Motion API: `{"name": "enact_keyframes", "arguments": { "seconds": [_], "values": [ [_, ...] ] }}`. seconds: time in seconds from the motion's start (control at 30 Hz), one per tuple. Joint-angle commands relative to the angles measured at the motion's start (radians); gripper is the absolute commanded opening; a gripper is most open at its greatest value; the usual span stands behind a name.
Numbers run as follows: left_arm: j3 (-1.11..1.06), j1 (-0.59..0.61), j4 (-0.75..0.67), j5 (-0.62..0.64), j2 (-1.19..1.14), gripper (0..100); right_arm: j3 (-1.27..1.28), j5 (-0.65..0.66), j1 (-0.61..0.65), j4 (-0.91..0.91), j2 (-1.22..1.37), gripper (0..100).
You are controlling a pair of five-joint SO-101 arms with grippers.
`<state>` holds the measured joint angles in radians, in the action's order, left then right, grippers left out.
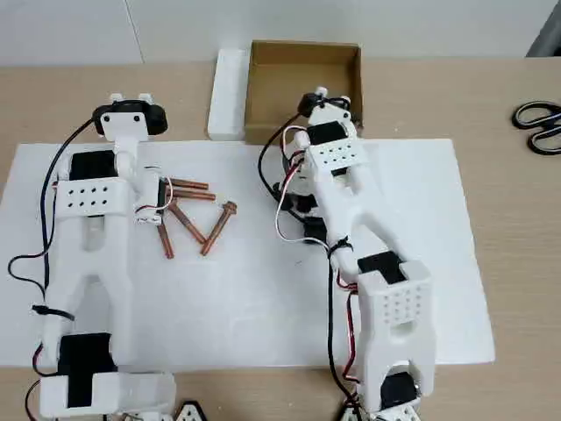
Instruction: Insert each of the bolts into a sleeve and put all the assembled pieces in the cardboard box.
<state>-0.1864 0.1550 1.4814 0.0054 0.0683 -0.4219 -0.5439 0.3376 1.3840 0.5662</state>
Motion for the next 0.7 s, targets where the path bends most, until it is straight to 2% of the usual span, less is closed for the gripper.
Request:
{"name": "enact_keyframes", "arguments": {
  "seconds": [0.0,0.3,0.67],
  "values": [
    [0.008,-0.002,-0.011,0.003,0.015,1,-0.044,0.044,-0.002,0.068,-0.154,0.3],
    [0.022,-0.003,0.003,0.006,0.017,1,-0.040,0.084,-0.001,0.243,-0.372,0.3],
    [0.226,-0.003,0.126,0.008,0.017,1,-0.020,0.152,-0.002,0.291,-0.587,0.4]
  ]
}}
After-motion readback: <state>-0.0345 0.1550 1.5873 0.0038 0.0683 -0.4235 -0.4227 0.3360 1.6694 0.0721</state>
